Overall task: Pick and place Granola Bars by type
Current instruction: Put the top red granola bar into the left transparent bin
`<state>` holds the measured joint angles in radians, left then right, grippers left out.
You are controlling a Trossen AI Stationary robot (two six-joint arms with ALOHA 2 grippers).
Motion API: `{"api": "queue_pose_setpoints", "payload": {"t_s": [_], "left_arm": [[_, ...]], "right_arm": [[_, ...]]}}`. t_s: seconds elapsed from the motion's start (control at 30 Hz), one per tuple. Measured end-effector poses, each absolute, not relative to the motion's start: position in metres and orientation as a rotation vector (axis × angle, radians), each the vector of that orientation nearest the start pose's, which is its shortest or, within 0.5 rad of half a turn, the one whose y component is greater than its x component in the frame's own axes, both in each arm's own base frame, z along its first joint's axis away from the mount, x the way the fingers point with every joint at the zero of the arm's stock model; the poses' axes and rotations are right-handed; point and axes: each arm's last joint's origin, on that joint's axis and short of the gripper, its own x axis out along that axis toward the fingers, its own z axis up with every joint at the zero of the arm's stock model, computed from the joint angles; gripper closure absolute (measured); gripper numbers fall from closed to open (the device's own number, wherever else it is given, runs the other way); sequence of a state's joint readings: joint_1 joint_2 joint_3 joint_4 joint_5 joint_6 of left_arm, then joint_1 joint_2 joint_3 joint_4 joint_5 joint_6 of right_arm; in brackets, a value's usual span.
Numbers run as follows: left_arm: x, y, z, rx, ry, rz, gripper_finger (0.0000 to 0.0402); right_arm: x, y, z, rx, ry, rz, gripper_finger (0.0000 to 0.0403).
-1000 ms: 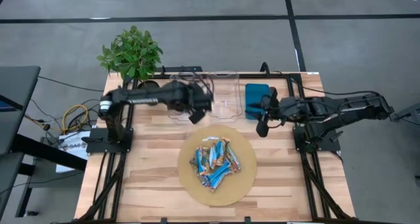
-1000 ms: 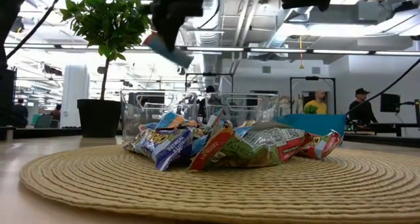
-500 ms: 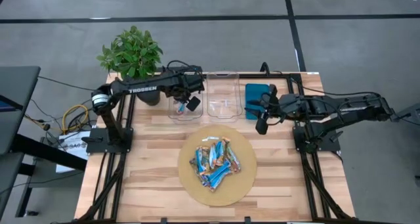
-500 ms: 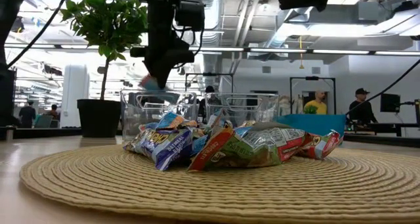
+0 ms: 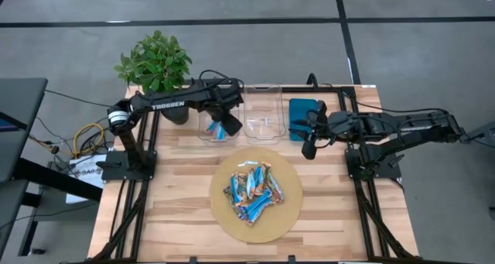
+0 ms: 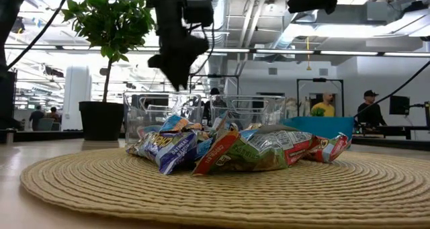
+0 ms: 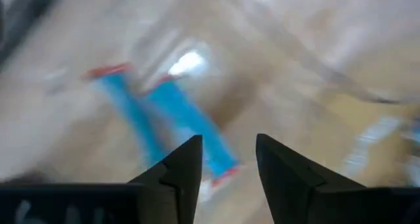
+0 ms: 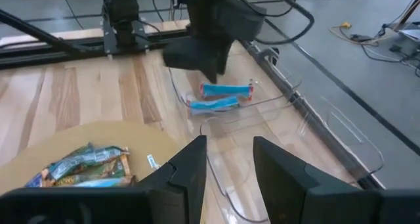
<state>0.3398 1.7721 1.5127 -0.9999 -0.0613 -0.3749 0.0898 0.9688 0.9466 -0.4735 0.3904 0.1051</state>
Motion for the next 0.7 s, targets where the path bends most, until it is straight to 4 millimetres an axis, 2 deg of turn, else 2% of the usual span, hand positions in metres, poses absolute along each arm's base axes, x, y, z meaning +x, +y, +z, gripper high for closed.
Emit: {"api": "queue_pose_setpoints", "payload": {"t_s": [0.2,0.43,0.53,0.63,0.7], "left_arm": [[0.359,0.071,0.277,-0.447,1.103,0.319,0.0285],[0.374,0.001,0.302,-0.281,1.004,0.179,0.0319],[0.371,-0.023,0.328,-0.229,0.838,0.108,0.0335],[0.355,-0.037,0.354,-0.228,0.697,0.057,0.0351],[0.34,-0.043,0.361,-0.237,0.637,0.036,0.036]], "right_arm": [[0.198,0.009,0.325,0.034,0.531,-0.244,0.0285],[0.196,0.019,0.306,0.288,0.724,-0.226,0.0285],[0.202,0.03,0.292,0.329,0.829,-0.223,0.0285],[0.213,0.043,0.278,0.348,0.914,-0.204,0.0285],[0.219,0.05,0.27,0.38,0.947,-0.212,0.0285]]}}
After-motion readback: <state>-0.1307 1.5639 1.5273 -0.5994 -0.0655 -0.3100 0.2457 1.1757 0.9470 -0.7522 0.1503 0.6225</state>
